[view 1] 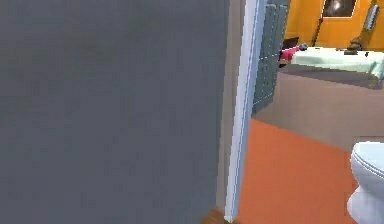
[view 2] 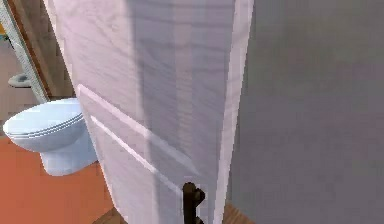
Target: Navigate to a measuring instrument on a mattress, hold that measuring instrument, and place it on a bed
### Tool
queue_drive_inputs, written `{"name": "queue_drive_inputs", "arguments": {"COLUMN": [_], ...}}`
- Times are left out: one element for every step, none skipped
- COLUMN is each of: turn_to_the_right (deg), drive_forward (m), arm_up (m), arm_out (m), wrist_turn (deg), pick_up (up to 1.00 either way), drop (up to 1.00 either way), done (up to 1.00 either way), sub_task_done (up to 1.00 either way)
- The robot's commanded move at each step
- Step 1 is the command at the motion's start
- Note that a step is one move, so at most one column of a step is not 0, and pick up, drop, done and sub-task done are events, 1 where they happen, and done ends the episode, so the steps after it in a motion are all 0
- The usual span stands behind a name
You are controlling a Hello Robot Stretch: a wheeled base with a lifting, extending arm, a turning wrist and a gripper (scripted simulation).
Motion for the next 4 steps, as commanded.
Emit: {"name": "queue_drive_inputs", "arguments": {"turn_to_the_right": [0.0, 33.0, 0.0, -12.0], "drive_forward": [0.10, 0.00, 0.80, 0.00], "arm_up": [0.00, 0.00, 0.00, 0.00], "arm_out": [0.00, 0.00, 0.00, 0.00], "wrist_turn": [0.0, 0.0, 0.0, 0.0], "pick_up": [0.00, 0.00, 0.00, 0.00], "drop": [0.00, 0.00, 0.00, 0.00], "done": [0.00, 0.00, 0.00, 0.00], "sub_task_done": [0.00, 0.00, 0.00, 0.00]}}
